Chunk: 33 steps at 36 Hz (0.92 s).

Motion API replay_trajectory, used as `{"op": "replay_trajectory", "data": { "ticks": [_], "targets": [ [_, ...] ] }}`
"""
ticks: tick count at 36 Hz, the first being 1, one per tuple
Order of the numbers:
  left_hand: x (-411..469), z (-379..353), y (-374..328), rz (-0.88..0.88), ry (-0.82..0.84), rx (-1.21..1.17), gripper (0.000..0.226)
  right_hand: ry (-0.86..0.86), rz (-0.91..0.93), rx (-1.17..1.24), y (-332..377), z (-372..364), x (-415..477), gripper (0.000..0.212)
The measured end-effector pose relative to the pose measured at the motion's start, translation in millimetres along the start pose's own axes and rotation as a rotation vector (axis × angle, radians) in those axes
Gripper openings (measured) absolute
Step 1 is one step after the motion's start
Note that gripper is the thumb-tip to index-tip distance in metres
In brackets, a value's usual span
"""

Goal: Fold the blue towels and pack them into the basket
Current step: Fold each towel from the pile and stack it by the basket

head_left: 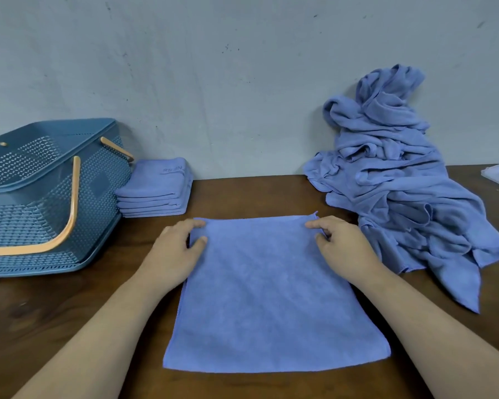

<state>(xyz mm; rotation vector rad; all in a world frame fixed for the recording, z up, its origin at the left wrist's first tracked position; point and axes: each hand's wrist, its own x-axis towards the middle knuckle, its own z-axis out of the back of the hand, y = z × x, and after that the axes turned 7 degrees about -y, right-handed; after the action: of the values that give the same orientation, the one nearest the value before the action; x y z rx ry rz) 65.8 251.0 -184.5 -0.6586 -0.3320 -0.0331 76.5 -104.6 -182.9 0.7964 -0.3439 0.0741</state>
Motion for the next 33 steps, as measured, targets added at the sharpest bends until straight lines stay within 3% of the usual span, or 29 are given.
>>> {"op": "replay_trajectory", "data": {
  "ticks": [2, 8, 14, 20, 33],
  "targets": [
    [-3.8, -0.5, -2.7, -0.042, 0.045, 0.135, 0.039, 0.010, -0.004, -0.013, 0.4, -0.8, 0.2, 0.037],
    [-6.7, 1.4, -5.3, -0.045, 0.053, 0.153, 0.040, -0.108, 0.019, 0.058, 6.1, 2.9, 0.8, 0.038],
    [-3.2, -1.1, -1.2, -0.047, 0.007, 0.116, 0.051, 0.079, 0.031, -0.471, 1.8, -3.6, 3.0, 0.048],
    [-1.7, -6.9, 3.0, 0.007, 0.109, 0.321, 0.060, 0.071, 0.047, -0.517, 0.1, -5.8, 1.6, 0.051],
    [2.5, -7.5, 8.7, 0.036, 0.091, 0.274, 0.063, 0.059, 0.014, -0.527, -0.1, -2.5, 0.1, 0.053]
  ]
}}
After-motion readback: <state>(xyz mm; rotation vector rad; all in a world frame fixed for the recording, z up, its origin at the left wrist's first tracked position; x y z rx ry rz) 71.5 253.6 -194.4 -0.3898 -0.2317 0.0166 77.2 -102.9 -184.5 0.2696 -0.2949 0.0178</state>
